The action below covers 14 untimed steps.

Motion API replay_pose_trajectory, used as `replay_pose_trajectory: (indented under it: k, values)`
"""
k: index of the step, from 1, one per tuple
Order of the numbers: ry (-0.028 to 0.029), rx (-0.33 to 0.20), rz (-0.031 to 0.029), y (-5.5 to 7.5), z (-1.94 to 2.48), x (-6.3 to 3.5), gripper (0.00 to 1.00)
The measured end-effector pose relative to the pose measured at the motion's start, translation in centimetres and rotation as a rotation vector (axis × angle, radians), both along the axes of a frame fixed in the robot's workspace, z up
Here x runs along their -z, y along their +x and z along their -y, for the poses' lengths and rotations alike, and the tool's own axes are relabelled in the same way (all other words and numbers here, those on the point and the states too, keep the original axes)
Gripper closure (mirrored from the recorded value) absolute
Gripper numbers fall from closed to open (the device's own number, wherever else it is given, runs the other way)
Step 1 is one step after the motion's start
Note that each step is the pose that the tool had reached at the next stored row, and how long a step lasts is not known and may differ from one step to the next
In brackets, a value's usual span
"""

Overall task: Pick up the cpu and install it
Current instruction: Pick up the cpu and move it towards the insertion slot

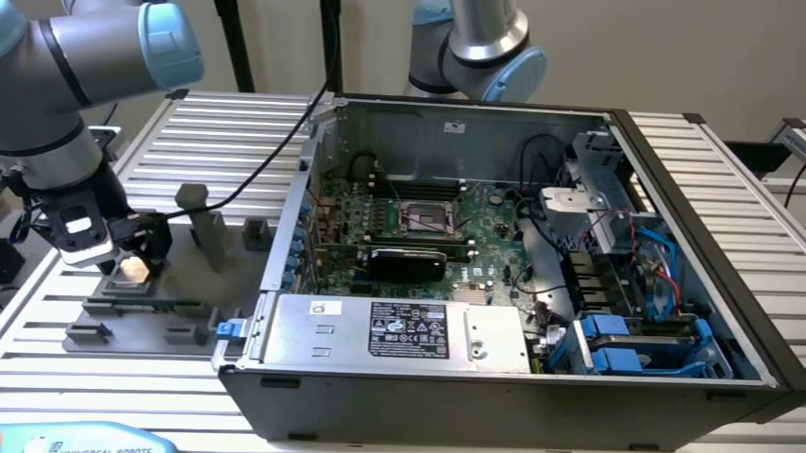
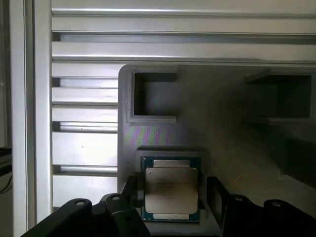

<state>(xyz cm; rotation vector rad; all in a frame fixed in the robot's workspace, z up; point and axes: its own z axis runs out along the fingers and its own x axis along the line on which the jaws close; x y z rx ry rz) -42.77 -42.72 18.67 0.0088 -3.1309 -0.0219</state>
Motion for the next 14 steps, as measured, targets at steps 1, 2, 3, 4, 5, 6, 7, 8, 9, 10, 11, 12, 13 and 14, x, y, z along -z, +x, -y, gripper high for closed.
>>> replay_pose_trajectory:
  k: [1,2,3,4,5,6,7,8,9,10,11,12,13,14]
  values:
    - [-0.0010,0.000,0.0000,0.00,-0.02,0.00,0.33]
    - [-0.0018,0.000,-0.0002,0.00,-0.05,0.01,0.33]
    - [-0.0026,0.000,-0.0002,0.00,-0.08,0.01,0.33]
    - [-0.0034,0.000,-0.0001,0.00,-0.11,0.01,0.33]
    - [-0.0042,0.000,-0.0001,0.00,-0.14,0.02,0.33]
    - [-0.0051,0.000,0.0000,0.00,-0.17,0.03,0.33]
    - [-0.0061,0.000,0.0000,0.00,-0.18,0.04,0.33]
    - [-0.0072,0.000,0.0000,-0.01,-0.20,0.05,0.33]
    - [-0.0081,0.000,-0.0001,-0.02,-0.21,0.06,0.33]
    - [-0.0091,0.000,-0.0001,-0.03,-0.23,0.06,0.33]
    - [-0.0099,0.000,-0.0002,-0.04,-0.25,0.07,0.33]
    - [-0.0105,0.000,-0.0003,-0.05,-0.26,0.07,0.33]
    - [-0.0110,0.000,-0.0004,-0.07,-0.26,0.07,0.33]
    - [-0.0112,0.000,-0.0003,-0.08,-0.27,0.09,0.33]
